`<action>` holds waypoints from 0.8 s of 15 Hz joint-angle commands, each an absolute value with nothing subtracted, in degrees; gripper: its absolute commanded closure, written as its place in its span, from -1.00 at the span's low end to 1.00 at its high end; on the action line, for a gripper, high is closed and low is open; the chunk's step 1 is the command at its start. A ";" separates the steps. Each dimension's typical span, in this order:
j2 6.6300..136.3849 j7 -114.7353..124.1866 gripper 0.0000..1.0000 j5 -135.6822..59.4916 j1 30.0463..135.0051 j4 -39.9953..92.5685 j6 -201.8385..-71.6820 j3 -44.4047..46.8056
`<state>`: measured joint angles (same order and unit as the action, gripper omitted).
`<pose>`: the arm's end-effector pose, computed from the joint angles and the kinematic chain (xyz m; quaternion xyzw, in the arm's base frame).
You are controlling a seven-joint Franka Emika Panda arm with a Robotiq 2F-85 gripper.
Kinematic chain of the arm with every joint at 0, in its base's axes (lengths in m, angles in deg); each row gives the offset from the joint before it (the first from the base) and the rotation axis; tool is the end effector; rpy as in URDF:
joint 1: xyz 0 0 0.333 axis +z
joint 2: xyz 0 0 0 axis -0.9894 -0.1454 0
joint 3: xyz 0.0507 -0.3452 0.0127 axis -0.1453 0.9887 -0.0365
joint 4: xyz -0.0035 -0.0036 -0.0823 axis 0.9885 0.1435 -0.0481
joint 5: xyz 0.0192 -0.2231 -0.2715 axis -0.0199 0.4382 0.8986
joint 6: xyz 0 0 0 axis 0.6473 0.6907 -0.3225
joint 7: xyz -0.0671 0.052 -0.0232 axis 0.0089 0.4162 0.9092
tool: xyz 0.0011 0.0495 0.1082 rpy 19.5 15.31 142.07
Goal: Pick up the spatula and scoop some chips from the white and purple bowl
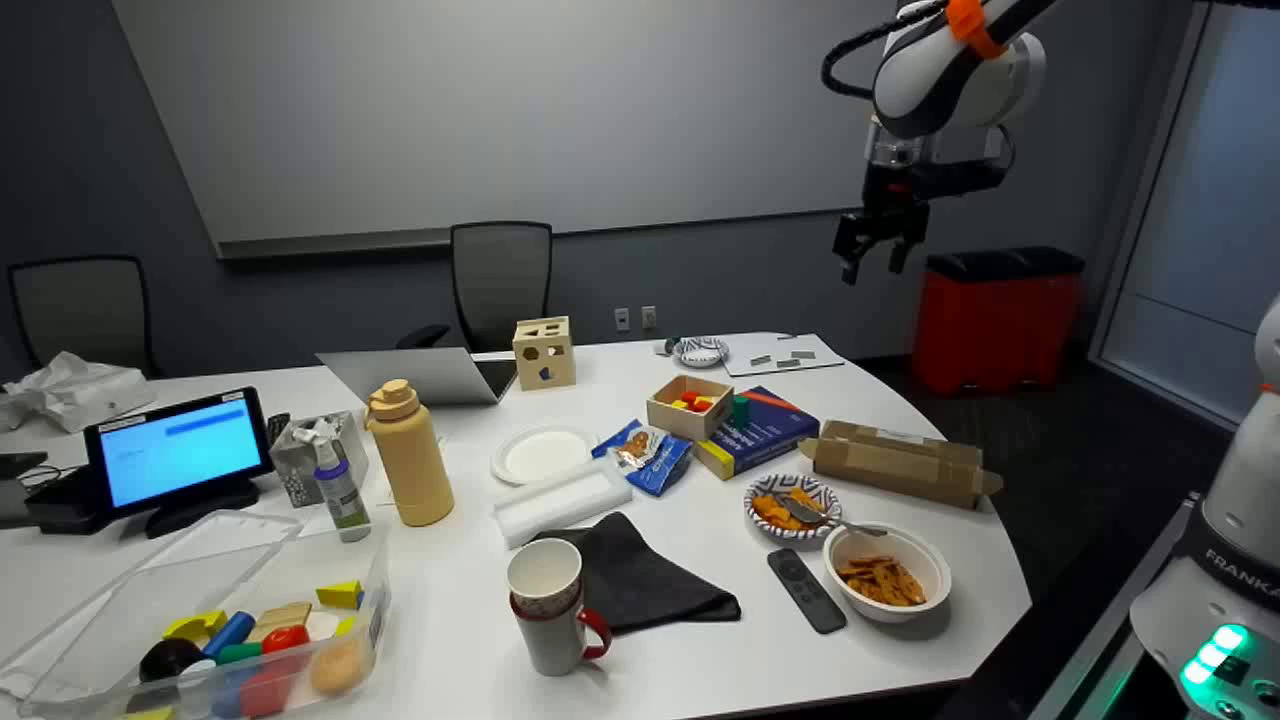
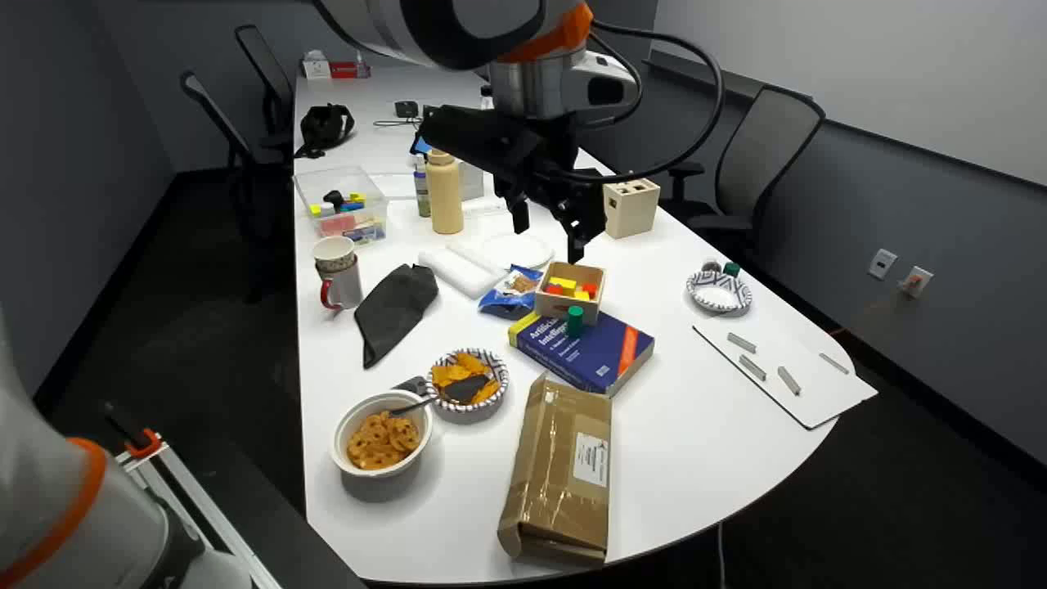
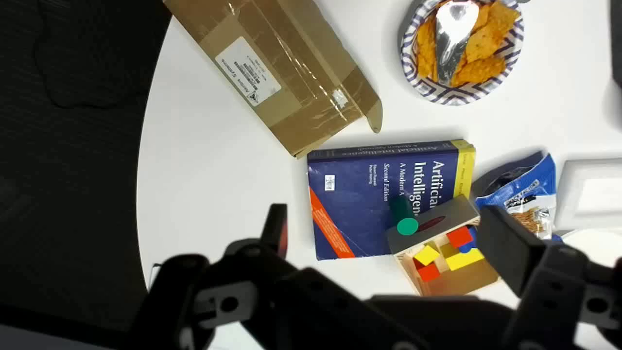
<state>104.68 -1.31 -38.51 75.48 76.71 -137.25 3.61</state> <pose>0.3984 -0.0915 0.4513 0.9937 -0.0810 0.0767 0.0099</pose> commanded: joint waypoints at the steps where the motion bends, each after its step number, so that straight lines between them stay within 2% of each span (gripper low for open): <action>1: 104.69 -1.35 -1.00 -38.57 75.35 76.63 -137.13 3.49; 6: 107.11 0.36 -1.00 -38.18 77.90 80.68 -137.26 -0.11; 12: 105.20 2.74 -1.00 -35.66 87.03 86.25 -133.58 -12.24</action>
<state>105.33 0.28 -38.17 83.54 84.22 -135.95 -8.25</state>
